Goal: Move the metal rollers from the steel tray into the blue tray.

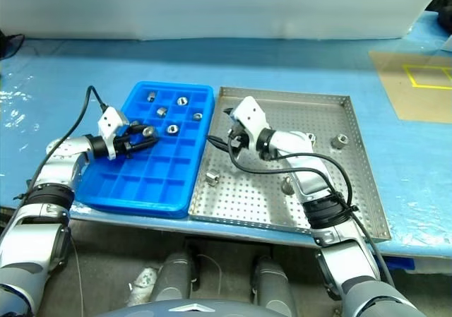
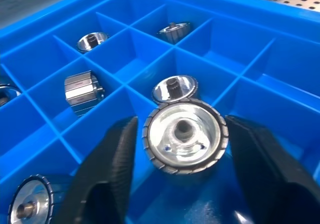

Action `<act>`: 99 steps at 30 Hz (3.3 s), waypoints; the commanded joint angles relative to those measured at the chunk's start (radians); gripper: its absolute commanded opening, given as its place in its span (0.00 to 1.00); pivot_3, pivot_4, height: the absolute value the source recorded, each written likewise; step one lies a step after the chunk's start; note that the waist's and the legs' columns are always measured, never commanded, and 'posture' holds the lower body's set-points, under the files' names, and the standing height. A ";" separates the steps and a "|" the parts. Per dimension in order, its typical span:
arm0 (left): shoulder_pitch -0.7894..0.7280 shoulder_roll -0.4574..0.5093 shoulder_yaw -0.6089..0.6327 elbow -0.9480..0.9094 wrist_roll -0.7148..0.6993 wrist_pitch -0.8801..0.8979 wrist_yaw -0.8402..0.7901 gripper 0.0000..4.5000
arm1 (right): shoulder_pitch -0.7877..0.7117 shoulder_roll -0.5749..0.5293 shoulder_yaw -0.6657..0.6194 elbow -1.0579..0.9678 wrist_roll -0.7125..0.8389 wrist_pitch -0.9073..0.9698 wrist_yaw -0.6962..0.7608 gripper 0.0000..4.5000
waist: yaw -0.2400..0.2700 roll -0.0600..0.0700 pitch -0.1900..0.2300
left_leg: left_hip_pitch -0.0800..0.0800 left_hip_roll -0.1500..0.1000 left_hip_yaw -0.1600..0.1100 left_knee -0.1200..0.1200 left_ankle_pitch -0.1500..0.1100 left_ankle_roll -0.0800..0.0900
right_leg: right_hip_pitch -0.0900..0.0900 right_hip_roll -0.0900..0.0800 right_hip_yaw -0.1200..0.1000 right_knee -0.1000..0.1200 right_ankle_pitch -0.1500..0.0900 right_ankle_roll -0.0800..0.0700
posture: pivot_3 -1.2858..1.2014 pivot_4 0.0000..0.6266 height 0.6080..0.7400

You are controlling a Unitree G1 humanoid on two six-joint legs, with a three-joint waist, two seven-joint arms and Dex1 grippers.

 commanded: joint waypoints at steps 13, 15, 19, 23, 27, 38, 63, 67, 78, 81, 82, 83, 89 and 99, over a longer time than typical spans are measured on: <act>-0.027 -0.003 0.002 -0.001 -0.003 -0.015 0.019 0.92 | 0.003 -0.007 -0.013 -0.033 -0.010 -0.015 -0.020 1.00 | 0.000 0.000 0.000 | 0.000 0.000 0.000 0.000 0.000 0.000 | 0.000 0.000 0.000 0.000 0.000 0.000 | 0.49 0.24 1.00; -0.023 -0.007 -0.001 -0.006 -0.003 -0.014 0.016 0.92 | 0.004 -0.006 -0.012 -0.031 -0.012 -0.016 -0.021 1.00 | 0.000 0.000 0.000 | 0.000 0.000 0.000 0.000 0.000 0.000 | 0.000 0.000 0.000 0.000 0.000 0.000 | 0.49 0.24 1.00; -0.037 -0.026 -0.010 0.028 0.020 -0.019 0.058 0.92 | 0.008 -0.006 -0.014 -0.035 -0.014 -0.014 -0.026 1.00 | -0.001 0.000 0.000 | 0.000 0.000 0.000 0.000 0.000 0.000 | 0.000 0.000 0.000 0.000 0.000 0.000 | 0.48 0.24 1.00; -0.058 -0.032 -0.026 0.080 0.048 -0.021 0.090 0.92 | 0.022 -0.011 -0.016 -0.049 -0.016 -0.009 -0.035 1.00 | -0.001 0.000 0.000 | 0.000 0.000 0.000 0.001 0.000 0.000 | 0.001 0.000 0.000 0.000 0.000 0.000 | 0.48 0.24 1.00; -0.073 -0.032 -0.034 0.120 0.058 -0.036 0.098 0.84 | 0.033 -0.014 -0.019 -0.059 -0.015 -0.004 -0.045 1.00 | -0.009 0.000 0.000 | 0.001 0.000 0.000 0.001 0.000 0.000 | 0.001 0.000 0.000 0.001 0.000 0.000 | 0.47 0.24 1.00; -0.106 -0.024 -0.032 0.160 0.057 -0.029 0.069 0.40 | 0.038 -0.015 -0.019 -0.065 -0.014 -0.005 -0.064 1.00 | -0.022 0.000 0.000 | 0.006 0.000 0.000 0.002 0.001 -0.002 | 0.002 -0.002 0.002 0.009 0.000 -0.001 | 0.47 0.24 1.00; 0.000 0.096 0.060 -0.124 -0.095 0.177 -0.097 0.39 | 0.020 -0.002 -0.004 -0.021 -0.020 -0.026 -0.042 1.00 | -0.024 -0.001 0.000 | 0.000 0.000 0.000 0.000 0.001 -0.001 | -0.004 -0.001 0.001 0.005 0.000 -0.002 | 0.49 0.24 1.00; 0.079 0.122 0.053 -0.239 -0.110 0.219 -0.142 0.39 | 0.018 0.001 -0.004 -0.016 -0.023 -0.028 -0.036 1.00 | -0.025 -0.001 0.000 | 0.000 0.000 0.000 -0.002 0.001 -0.001 | -0.004 0.000 0.001 0.005 0.000 -0.002 | 0.49 0.24 1.00; 0.080 0.074 0.059 -0.127 -0.067 0.152 0.001 0.39 | 0.018 0.011 -0.006 -0.006 -0.033 -0.036 -0.034 1.00 | -0.023 -0.001 0.000 | 0.000 0.000 0.000 -0.002 0.002 -0.002 | -0.004 -0.001 0.001 0.005 0.000 -0.002 | 0.49 0.24 1.00; 0.088 0.057 0.049 -0.139 -0.070 0.147 0.000 0.39 | 0.023 0.009 -0.007 -0.011 -0.034 -0.035 -0.036 1.00 | -0.023 -0.001 0.000 | 0.000 0.000 0.000 -0.002 0.002 -0.002 | -0.004 0.000 0.001 0.005 0.000 -0.002 | 0.49 0.24 1.00; 0.094 0.050 0.045 -0.142 -0.070 0.145 -0.001 0.39 | 0.025 0.009 -0.007 -0.013 -0.034 -0.034 -0.036 1.00 | -0.024 -0.001 0.000 | 0.000 0.000 0.000 -0.002 0.002 -0.002 | -0.004 0.000 0.001 0.005 0.000 -0.002 | 0.49 0.24 1.00; 0.097 0.044 0.043 -0.141 -0.067 0.140 0.002 0.39 | 0.026 0.009 -0.008 -0.014 -0.034 -0.033 -0.037 1.00 | -0.024 -0.001 0.000 | 0.000 0.000 0.000 -0.002 0.002 -0.002 | -0.004 0.000 0.001 0.005 0.000 -0.002 | 0.49 0.24 1.00; 0.105 0.024 0.038 -0.152 -0.069 0.136 0.008 0.39 | 0.032 0.007 -0.008 -0.017 -0.036 -0.032 -0.041 1.00 | -0.018 -0.001 0.000 | 0.000 0.000 0.000 -0.001 0.001 -0.002 | -0.003 -0.002 0.001 0.005 0.000 -0.002 | 0.48 0.24 1.00; 0.094 0.014 0.037 -0.176 -0.085 0.134 -0.013 0.61 | 0.028 0.017 -0.002 -0.010 -0.039 -0.036 -0.047 1.00 | -0.016 -0.001 0.000 | 0.000 0.000 0.000 -0.001 0.001 -0.002 | -0.003 -0.002 0.001 0.005 0.000 -0.002 | 0.48 0.24 1.00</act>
